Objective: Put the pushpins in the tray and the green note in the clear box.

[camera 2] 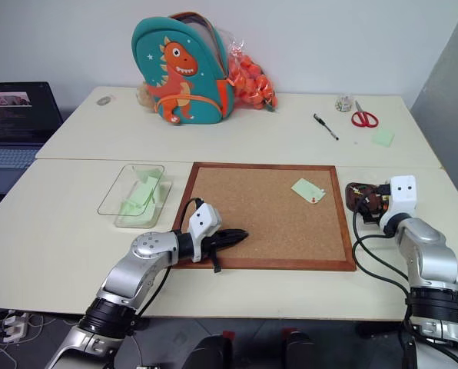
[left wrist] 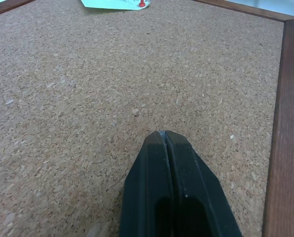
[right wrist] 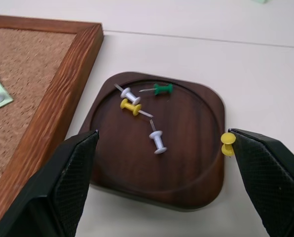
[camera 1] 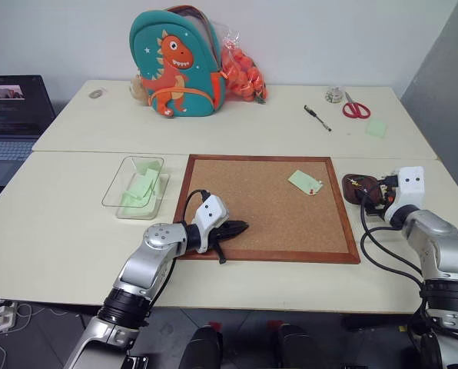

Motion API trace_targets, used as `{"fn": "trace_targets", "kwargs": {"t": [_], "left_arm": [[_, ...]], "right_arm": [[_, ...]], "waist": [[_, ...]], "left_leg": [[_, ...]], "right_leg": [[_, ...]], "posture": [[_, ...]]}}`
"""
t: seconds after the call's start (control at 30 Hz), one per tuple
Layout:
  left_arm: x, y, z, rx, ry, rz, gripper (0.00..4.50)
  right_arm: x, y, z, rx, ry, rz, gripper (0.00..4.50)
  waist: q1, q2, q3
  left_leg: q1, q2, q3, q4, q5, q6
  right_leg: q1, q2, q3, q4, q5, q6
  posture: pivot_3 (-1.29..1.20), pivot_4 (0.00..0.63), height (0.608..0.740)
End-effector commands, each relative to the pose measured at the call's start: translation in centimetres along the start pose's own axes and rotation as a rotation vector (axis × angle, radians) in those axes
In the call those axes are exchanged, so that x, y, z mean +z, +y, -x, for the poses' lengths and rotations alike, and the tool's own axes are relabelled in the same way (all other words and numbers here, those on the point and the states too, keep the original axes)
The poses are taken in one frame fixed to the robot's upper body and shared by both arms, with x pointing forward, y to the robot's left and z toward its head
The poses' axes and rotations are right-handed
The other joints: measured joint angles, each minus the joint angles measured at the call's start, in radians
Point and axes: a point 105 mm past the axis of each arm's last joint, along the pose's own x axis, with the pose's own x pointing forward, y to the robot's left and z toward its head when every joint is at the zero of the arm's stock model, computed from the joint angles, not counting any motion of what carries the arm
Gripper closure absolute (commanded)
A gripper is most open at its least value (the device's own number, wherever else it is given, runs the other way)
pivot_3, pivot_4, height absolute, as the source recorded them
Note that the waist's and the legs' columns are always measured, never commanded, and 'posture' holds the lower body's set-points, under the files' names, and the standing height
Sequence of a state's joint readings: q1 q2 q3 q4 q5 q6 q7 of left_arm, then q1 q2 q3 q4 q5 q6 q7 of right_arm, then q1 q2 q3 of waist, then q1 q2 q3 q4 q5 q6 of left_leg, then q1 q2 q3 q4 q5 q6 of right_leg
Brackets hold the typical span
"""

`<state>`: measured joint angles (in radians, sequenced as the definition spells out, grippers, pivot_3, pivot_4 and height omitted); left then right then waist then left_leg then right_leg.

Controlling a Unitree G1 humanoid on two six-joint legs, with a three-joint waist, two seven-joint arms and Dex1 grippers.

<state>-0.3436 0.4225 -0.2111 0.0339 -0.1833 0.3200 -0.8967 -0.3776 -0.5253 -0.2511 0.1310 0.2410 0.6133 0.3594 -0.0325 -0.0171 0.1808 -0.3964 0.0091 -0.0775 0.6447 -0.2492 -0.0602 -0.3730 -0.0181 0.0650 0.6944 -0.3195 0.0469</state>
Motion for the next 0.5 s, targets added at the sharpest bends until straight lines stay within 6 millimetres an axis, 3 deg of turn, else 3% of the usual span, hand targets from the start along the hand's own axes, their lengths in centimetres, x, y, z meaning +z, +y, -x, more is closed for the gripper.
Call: {"fn": "trace_targets", "kwargs": {"t": [0.03,0.23,0.5], "left_arm": [[-1.8,-0.6,-0.1,-0.011,0.059,0.040,4.50],[-1.8,-0.6,-0.2,-0.011,0.058,0.039,4.50],[-1.9,-0.6,-0.2,-0.008,0.061,0.041,4.50]], "right_arm": [[0.9,0.2,0.4,0.027,-0.026,0.021,0.07],[1.1,0.2,0.5,0.024,-0.038,0.045,0.07],[4.1,0.7,1.6,0.016,-0.173,0.165,0.07]], "waist": [[0.000,0.000,0.000],[0.000,0.000,0.000],[0.000,0.000,0.000]], "left_leg": [[0.000,0.000,0.000,0.000,0.000,0.000],[0.000,0.000,0.000,0.000,0.000,0.000],[0.000,0.000,0.000,0.000,0.000,0.000]], "right_leg": [[0.000,0.000,0.000,0.000,0.000,0.000],[0.000,0.000,0.000,0.000,0.000,0.000],[0.000,0.000,0.000,0.000,0.000,0.000]], "posture": [[0.00,0.150,0.740],[0.00,0.150,0.740],[0.00,0.150,0.740]]}}
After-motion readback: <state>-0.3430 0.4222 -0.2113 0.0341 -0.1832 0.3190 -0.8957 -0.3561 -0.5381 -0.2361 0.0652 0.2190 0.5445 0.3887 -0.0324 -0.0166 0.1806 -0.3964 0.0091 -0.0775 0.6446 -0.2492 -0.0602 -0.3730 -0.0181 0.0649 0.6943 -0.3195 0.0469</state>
